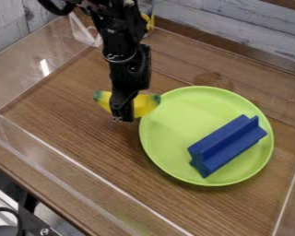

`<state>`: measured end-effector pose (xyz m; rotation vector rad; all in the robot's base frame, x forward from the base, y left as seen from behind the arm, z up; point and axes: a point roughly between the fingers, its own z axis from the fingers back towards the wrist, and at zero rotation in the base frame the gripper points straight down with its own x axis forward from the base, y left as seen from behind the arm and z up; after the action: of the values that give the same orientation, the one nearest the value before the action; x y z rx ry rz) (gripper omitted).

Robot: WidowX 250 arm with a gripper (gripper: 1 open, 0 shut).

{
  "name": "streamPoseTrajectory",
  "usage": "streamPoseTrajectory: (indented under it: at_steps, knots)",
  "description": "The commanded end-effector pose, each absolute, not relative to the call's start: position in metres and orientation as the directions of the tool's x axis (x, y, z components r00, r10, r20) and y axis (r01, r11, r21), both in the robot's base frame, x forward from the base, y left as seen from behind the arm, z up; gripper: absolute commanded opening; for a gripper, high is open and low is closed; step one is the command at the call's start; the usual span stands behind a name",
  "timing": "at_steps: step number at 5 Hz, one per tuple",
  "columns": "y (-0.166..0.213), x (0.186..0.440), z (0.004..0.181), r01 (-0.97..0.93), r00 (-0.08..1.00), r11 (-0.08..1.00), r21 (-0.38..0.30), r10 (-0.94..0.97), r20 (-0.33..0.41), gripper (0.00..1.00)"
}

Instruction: Put the banana in the green plate

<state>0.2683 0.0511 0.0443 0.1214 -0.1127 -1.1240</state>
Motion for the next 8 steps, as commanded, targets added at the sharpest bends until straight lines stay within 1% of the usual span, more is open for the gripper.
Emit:
streamPoseTrajectory:
  at_steps: [1, 8]
  knots:
    - [0.0493, 0.2758, 0.0591, 0.887, 0.414, 0.413, 0.204, -0.909, 0.043, 0.0]
    - [0.0431, 0.2716, 0.0663, 0.897, 0.392, 0.392, 0.203, -0.919, 0.042, 0.0]
